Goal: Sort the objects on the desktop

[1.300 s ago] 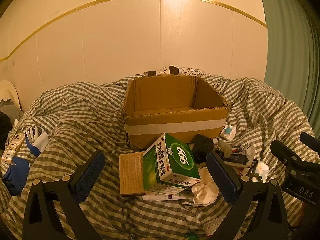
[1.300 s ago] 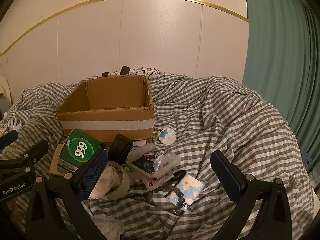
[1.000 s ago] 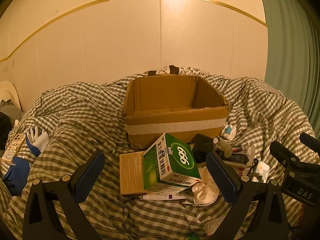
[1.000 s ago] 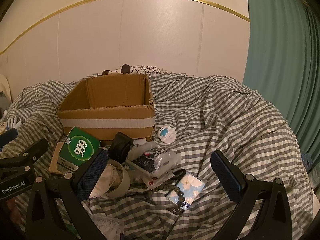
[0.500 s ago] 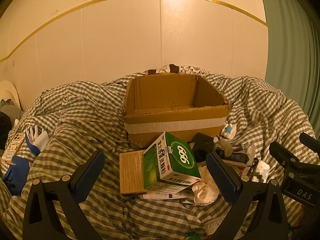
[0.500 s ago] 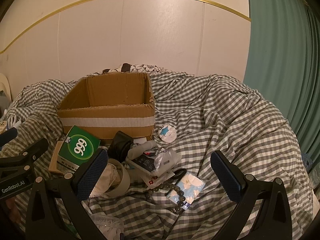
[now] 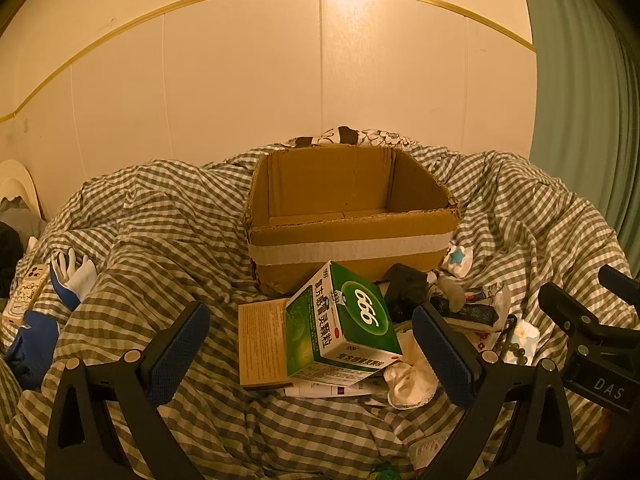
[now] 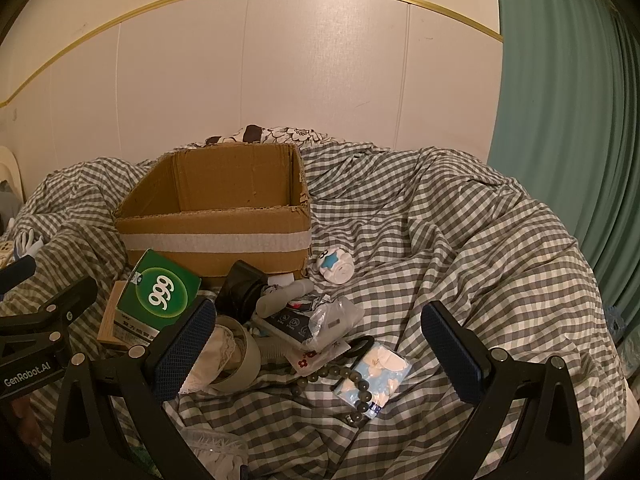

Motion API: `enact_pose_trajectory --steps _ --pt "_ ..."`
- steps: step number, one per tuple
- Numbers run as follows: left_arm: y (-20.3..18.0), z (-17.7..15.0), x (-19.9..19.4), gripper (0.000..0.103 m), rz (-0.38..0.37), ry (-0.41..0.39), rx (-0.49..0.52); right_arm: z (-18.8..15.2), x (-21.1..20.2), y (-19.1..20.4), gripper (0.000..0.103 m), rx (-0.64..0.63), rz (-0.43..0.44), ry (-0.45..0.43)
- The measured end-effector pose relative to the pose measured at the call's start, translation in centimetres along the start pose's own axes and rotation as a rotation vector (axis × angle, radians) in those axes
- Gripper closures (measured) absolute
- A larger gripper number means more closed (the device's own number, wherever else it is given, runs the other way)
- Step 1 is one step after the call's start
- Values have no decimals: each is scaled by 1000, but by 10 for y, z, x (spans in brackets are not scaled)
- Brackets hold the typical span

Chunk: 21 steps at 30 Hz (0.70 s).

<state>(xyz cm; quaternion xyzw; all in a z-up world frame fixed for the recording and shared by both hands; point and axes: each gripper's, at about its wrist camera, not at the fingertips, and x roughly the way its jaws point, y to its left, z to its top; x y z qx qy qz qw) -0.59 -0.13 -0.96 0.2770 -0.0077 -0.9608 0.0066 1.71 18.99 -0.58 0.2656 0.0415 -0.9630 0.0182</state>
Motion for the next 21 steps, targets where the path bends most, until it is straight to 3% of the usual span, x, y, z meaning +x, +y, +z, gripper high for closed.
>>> enact_pose_trajectory --steps 21 --pt "9 -3 7 0 -6 33 -38 -1 2 0 0 11 2 16"
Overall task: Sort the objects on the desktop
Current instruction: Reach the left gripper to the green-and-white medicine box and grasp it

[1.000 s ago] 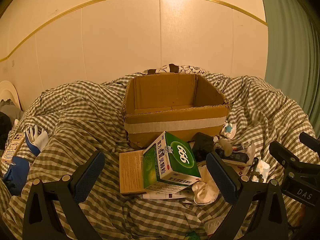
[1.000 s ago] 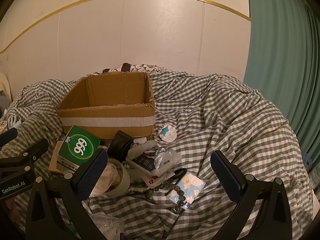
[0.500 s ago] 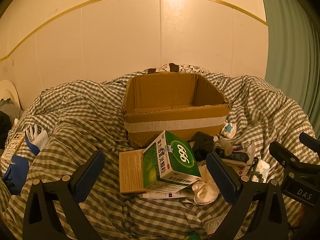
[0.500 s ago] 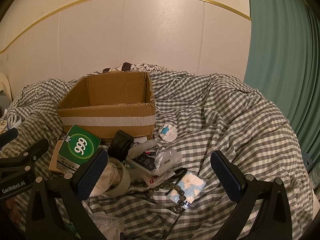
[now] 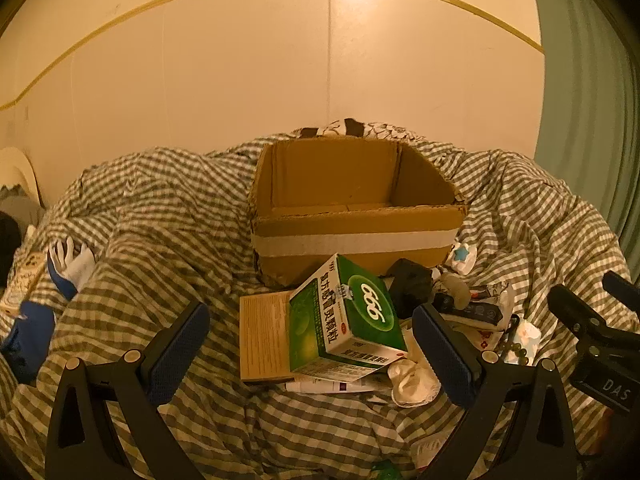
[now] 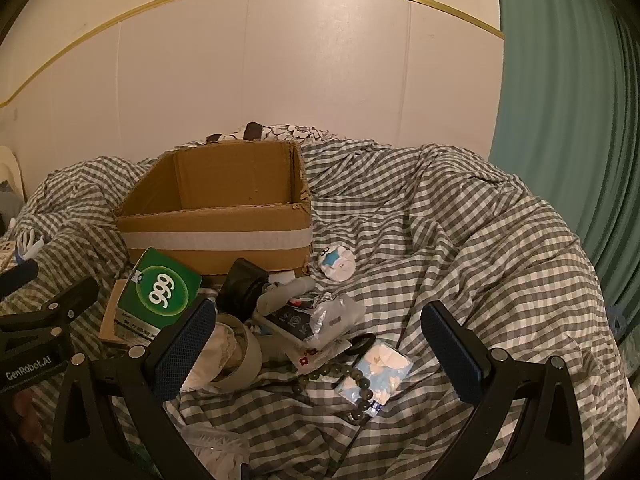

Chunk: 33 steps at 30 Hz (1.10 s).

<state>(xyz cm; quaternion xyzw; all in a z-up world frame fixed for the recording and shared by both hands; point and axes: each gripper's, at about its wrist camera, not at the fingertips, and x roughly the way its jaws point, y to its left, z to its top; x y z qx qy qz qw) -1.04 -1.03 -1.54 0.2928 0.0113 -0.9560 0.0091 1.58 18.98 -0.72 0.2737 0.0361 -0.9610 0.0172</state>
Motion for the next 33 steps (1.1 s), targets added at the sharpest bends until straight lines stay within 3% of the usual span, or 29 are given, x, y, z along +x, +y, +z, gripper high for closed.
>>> enact_pose_trajectory --steps 17,24,33 --pt "11 0 28 0 -50 111 -22 7 22 -14 0 24 69 78" --pt "-9 -7 47 0 -88 187 42 6 44 -16 0 -5 70 128" --pt "-32 -17 70 0 -93 216 129 4 80 -42 0 67 47 227"
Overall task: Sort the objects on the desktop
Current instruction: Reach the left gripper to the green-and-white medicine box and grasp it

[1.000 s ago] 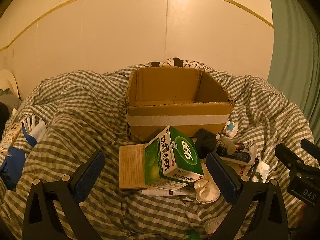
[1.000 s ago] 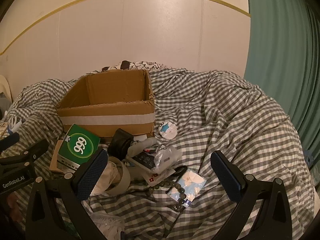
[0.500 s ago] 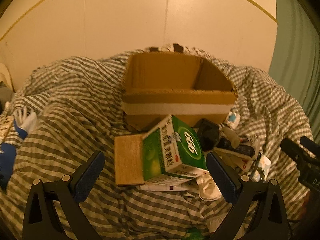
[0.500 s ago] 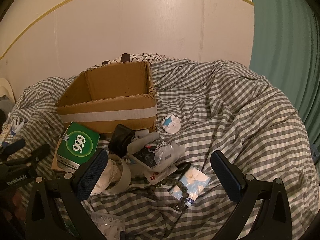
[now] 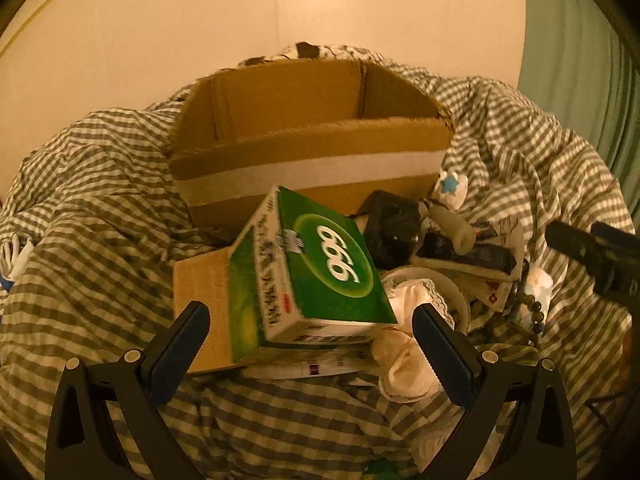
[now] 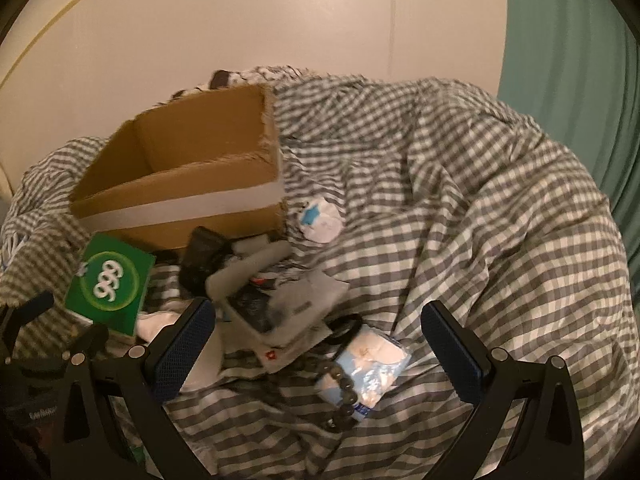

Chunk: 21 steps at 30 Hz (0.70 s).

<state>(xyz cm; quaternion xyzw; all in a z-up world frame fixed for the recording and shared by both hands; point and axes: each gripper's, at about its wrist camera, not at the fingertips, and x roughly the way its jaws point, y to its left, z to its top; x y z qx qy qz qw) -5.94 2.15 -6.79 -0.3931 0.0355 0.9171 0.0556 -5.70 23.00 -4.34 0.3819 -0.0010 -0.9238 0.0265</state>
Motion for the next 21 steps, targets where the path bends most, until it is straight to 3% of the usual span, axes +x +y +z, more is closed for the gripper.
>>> enact_pose_trajectory --steps 7,9,13,21 --pt "-15 -1 25 0 79 0 85 5 42 0 0 -21 16 89" --pt "-16 0 34 0 89 5 88 6 57 0 5 -25 30 124" --pt "-13 0 44 1 95 8 92 6 79 -3 46 -2 114 173" --pt "1 4 29 8 56 -32 55 3 59 1 53 -19 159 121"
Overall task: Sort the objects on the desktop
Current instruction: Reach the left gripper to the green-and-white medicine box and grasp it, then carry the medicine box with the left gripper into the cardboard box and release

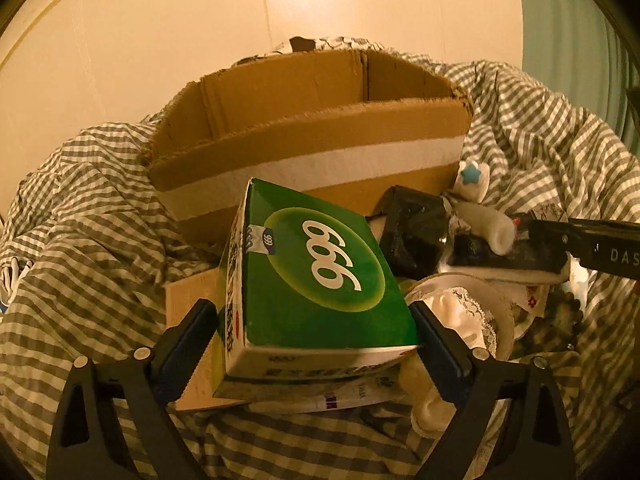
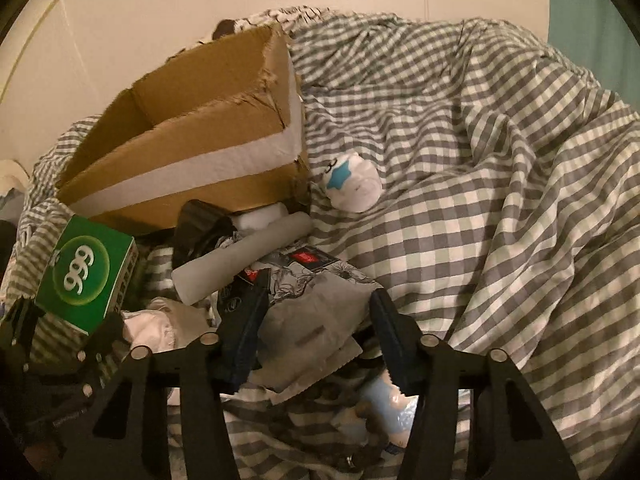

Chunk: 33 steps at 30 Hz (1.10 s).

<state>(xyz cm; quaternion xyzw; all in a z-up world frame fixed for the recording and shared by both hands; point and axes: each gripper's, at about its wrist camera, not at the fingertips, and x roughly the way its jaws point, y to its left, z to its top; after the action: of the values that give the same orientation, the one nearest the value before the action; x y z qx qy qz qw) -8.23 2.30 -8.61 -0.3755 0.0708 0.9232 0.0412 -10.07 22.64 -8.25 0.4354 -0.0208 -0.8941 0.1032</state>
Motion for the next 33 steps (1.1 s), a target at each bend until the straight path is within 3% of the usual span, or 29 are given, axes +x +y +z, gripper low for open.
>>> enact_pose_trajectory --steps 11,26,33 --pt "25 2 -33 13 -42 -40 -95 -9 -55 16 63 -78 -116 -127" --pt "46 7 -77 15 -112 -98 -191 -9 -114 38 69 -113 -120 -221" --pt "48 31 -103 15 -152 -160 -186 2 -141 52 69 -152 -133 -263"
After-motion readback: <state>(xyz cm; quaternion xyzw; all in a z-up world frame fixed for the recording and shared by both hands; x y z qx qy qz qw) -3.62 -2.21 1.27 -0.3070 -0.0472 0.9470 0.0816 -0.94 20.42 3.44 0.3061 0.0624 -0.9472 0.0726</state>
